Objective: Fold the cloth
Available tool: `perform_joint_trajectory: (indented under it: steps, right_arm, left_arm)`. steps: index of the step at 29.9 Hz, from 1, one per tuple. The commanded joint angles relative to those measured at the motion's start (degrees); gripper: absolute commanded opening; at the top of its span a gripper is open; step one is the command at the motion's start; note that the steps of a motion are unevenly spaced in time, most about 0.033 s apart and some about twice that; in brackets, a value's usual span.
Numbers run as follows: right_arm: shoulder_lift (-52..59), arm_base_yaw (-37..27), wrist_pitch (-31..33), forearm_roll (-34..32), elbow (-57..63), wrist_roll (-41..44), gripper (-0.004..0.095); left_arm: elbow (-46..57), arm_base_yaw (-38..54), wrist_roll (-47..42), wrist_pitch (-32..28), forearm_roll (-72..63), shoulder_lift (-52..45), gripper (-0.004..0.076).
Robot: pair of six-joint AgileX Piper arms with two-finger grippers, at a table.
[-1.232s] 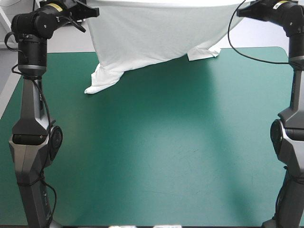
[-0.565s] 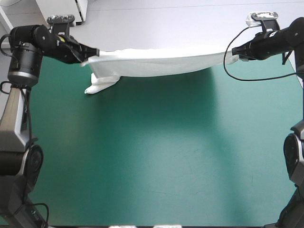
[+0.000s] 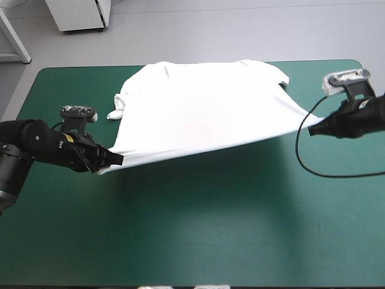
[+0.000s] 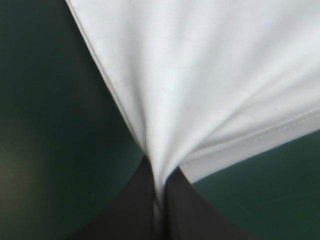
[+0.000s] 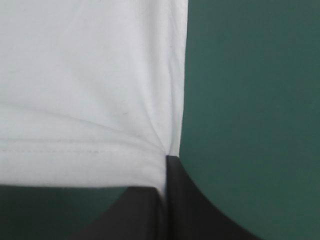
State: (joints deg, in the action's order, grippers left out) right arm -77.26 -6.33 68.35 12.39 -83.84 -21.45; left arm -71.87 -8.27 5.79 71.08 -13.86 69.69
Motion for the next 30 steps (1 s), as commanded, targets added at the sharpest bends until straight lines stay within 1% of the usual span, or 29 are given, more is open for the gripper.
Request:
perform_joint_trajectory:
  steps: [1,3,5,7,9,14,17,21,25,26,30]
  right_arm:
    - [8.94,2.63,-5.57,-5.04,9.54,-1.08,-0.0011]
    - [12.95,5.64,-7.14,-8.72,15.75,-0.57,-0.0011]
    - [17.09,8.01,-9.33,-12.9,22.49,2.53,-0.0012]
    - [20.68,8.4,-9.74,-14.24,28.47,3.49,-0.0017]
    - [23.65,8.4,-9.74,-13.92,33.1,3.87,-0.0017]
    - [29.2,8.45,-9.29,-10.65,42.51,3.87,-0.0017]
    - [30.31,8.74,-8.34,-9.82,46.37,4.01,-0.0017]
    - [30.82,10.39,-7.1,-9.53,48.81,4.36,-0.0017]
    - [30.82,11.35,-4.12,-9.65,50.05,5.35,-0.0017]
    - [30.82,11.56,-3.43,-9.35,50.45,5.35,-0.0017]
    - [30.97,12.04,-2.36,-8.31,52.08,5.48,-0.0017]
  left_arm:
    - [3.13,-2.9,-0.29,-2.12,1.93,-3.65,-0.0009]
    - [6.14,-4.03,-0.45,-3.16,2.45,-5.18,-0.0009]
    - [9.8,-4.45,-0.45,-4.62,2.14,-6.78,-0.0009]
    - [13.84,-4.45,0.01,-6.09,1.29,-8.5,-0.0009]
    - [17.51,-4.45,0.23,-7.15,1.31,-10.0,-0.0009]
    - [26.9,-4.45,-0.5,-7.41,1.2,-14.28,-0.0009]
    - [32.15,-4.45,-1.22,-7.55,1.09,-17.05,-0.0009]
    - [37.55,-4.45,-2.77,-5.67,1.09,-21.2,-0.0009]
    - [41.36,-4.45,-5.01,-5.27,1.09,-25.22,-0.0009]
    - [41.6,-4.45,-6.56,-4.99,1.07,-26.02,-0.0009]
    - [41.61,-4.45,-6.68,-4.89,1.44,-27.43,-0.0009]
